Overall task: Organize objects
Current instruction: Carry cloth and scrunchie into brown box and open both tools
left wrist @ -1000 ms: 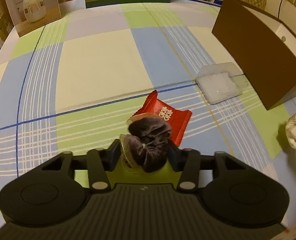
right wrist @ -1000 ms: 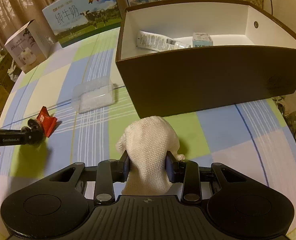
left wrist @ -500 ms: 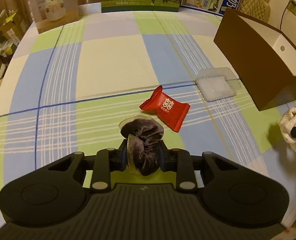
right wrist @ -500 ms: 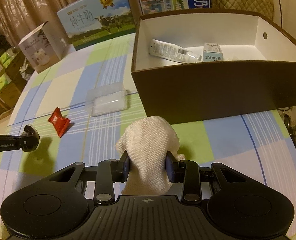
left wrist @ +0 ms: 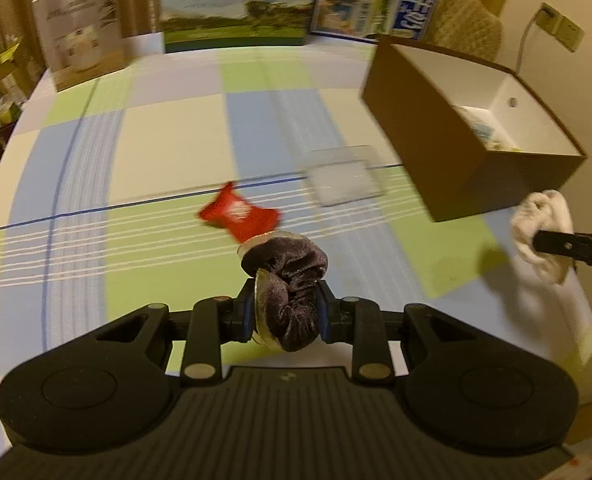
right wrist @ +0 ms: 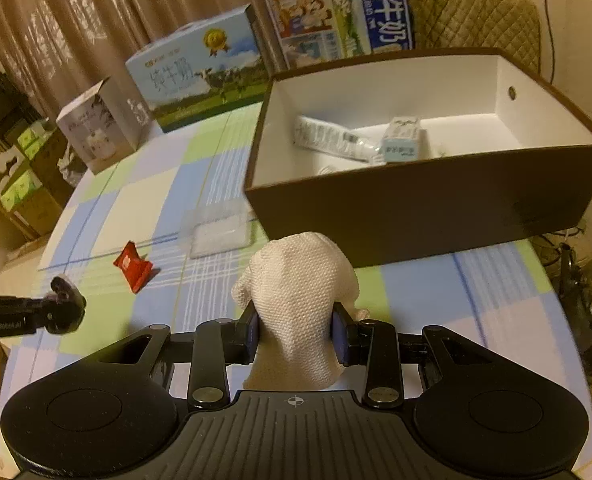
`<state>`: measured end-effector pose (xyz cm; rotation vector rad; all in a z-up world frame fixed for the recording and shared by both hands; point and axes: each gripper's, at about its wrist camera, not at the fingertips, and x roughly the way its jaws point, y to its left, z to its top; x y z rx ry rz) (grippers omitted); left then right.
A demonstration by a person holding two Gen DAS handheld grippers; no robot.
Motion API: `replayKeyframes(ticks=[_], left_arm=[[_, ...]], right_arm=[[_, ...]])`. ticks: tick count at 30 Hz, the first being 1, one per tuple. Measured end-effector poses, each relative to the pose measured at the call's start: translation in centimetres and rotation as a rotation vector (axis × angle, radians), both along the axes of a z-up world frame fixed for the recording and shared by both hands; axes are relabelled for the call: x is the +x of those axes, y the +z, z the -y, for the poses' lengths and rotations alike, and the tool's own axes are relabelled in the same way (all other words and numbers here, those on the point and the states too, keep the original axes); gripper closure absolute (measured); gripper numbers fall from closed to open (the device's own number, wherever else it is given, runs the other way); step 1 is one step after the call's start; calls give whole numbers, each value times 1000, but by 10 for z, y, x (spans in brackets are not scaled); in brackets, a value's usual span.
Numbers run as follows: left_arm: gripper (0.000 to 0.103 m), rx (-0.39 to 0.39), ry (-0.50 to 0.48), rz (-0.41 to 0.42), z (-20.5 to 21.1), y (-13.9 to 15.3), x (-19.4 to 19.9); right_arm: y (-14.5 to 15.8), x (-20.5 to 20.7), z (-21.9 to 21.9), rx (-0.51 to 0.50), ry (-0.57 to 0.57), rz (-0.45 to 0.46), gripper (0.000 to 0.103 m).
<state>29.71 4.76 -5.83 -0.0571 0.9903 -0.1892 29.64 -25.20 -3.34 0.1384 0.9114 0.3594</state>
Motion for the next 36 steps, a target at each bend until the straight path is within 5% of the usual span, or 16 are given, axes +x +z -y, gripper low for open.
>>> replayKeyframes(ticks=[12, 25, 36], left_arm=[[79, -45, -123, 75, 97, 44, 11], [79, -25, -171, 166, 192, 76, 73], [79, 26, -143, 153, 241, 68, 134]], right_arm=[[43, 13, 73, 31, -48, 89, 70], [83, 77, 145, -14, -41, 208, 70], [57, 164, 165, -56, 16, 161, 69]])
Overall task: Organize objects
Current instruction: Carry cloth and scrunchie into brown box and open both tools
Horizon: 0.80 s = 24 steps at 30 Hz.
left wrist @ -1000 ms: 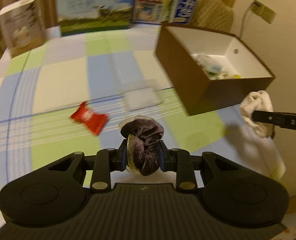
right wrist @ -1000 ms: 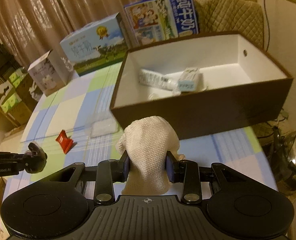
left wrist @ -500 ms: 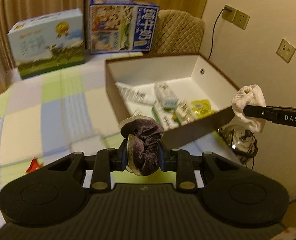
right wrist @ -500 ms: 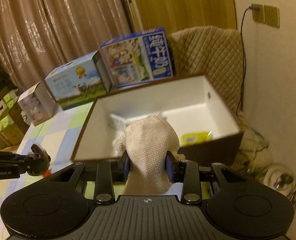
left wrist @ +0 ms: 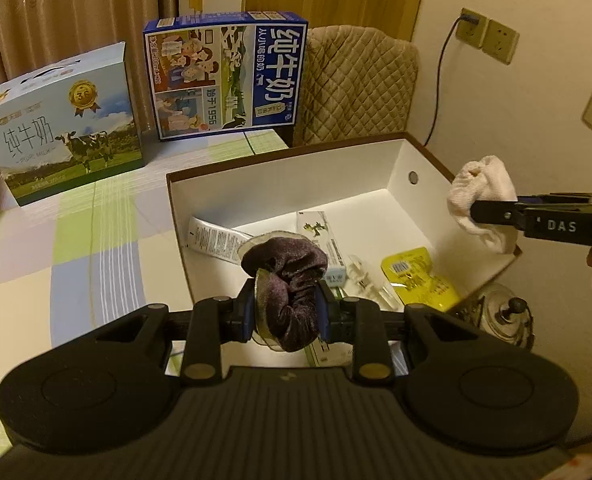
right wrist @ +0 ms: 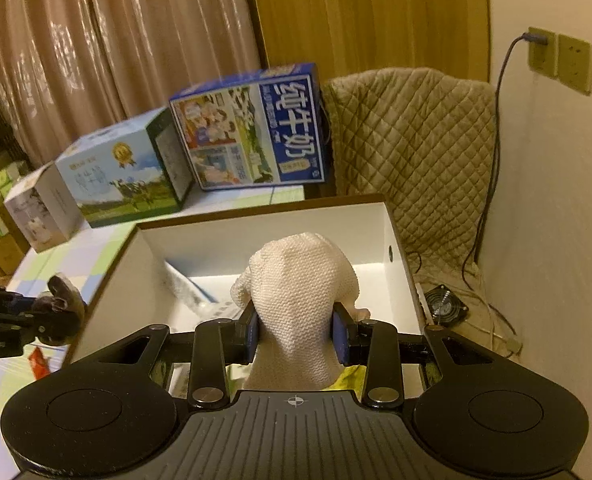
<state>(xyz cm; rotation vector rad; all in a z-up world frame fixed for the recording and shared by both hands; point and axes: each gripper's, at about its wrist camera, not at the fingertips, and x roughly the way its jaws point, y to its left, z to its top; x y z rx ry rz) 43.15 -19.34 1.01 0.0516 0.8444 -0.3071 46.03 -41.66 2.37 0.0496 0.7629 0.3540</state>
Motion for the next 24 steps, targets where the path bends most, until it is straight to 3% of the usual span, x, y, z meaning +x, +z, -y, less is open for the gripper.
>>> replayKeyframes(ticks=[7, 12, 17, 24], left_arm=[[79, 33, 23, -23, 10, -11, 29], [78, 47, 32, -39, 13, -18, 42], [78, 59, 35, -53, 16, -25, 53], [75, 82, 33, -68, 18, -32, 64]], right_arm=[[-29, 42, -3, -27, 13, -42, 68], [-35, 61, -8, -43, 11, -28, 59], [-33, 68, -5, -21, -6, 5, 48], [-36, 66, -3, -31, 3, -25, 47]])
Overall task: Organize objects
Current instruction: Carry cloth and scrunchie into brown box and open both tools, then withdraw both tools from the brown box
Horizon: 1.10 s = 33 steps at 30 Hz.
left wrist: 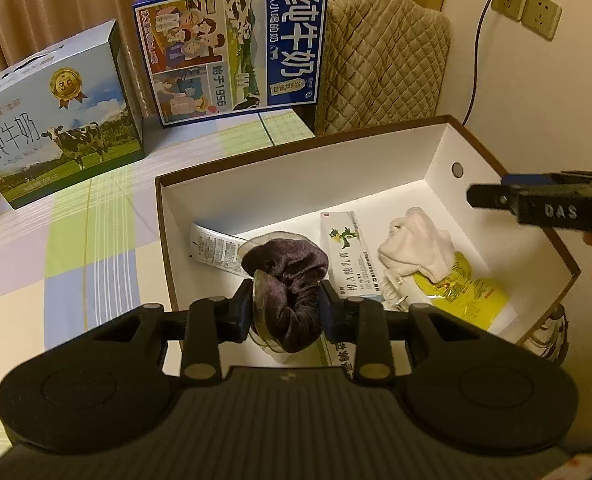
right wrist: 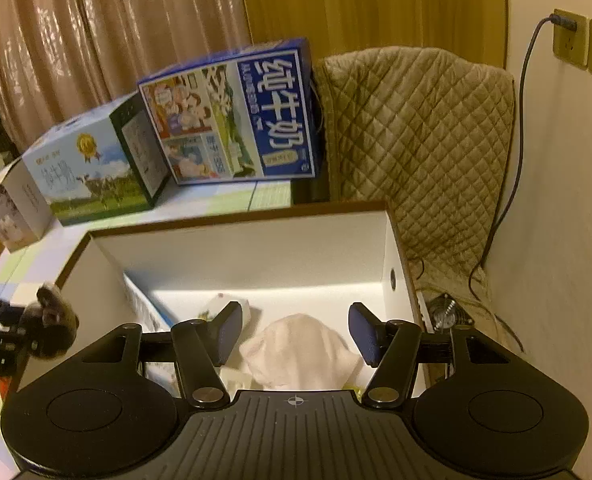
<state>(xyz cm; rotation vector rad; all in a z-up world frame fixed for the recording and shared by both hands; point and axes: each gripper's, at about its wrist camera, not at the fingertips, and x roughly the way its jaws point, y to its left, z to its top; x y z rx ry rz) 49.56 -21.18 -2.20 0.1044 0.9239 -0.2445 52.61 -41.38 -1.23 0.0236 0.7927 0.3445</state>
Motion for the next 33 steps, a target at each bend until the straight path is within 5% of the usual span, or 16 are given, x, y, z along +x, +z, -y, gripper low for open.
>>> replayKeyframes(ticks=[5, 12, 27, 33], left_arm=[[69, 23, 4, 5, 0, -3, 8], [37, 29, 15, 28, -4, 2, 10], [20, -21, 30, 0, -18, 16, -26], [14, -40, 53, -11, -24, 23, -47]], right_arm=[[-7, -7, 3, -8, -2, -30, 46], [-7, -15, 5, -27, 2, -56, 45], [7, -46, -3, -31, 24, -107, 39], [14, -63, -6, -17, 1, -99, 28]])
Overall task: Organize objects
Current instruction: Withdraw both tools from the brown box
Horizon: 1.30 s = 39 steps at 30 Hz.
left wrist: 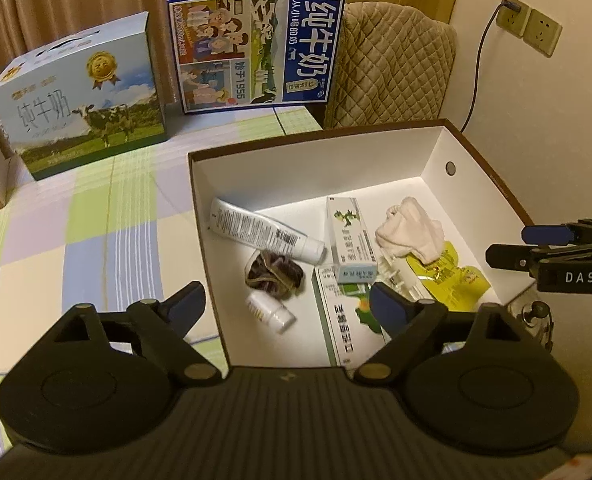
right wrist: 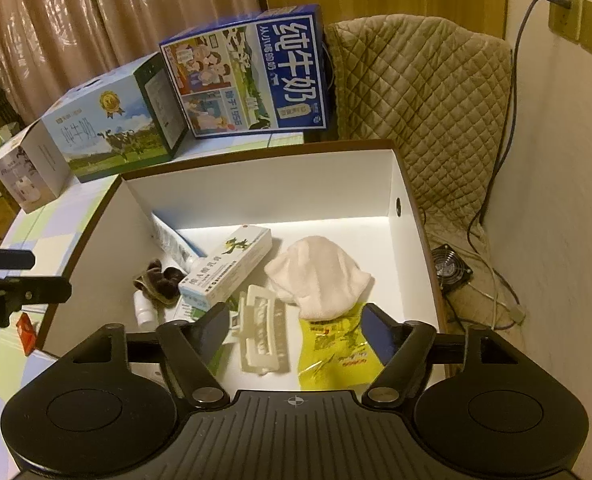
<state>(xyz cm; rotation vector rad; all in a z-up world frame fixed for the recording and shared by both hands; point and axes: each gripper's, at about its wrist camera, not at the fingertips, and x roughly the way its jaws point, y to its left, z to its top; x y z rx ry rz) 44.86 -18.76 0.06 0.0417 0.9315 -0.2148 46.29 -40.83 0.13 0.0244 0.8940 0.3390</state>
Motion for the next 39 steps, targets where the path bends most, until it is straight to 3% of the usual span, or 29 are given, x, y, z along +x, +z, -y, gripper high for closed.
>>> replayKeyframes(ticks=[16, 39], left_arm=[[9, -16, 45, -3, -23, 9, -57], [9, -35, 83, -63, -91, -5, -124]], right_arm=[[16, -58, -28, 69, 26, -9, 22], [8, -124, -99, 76, 49, -63, 22]])
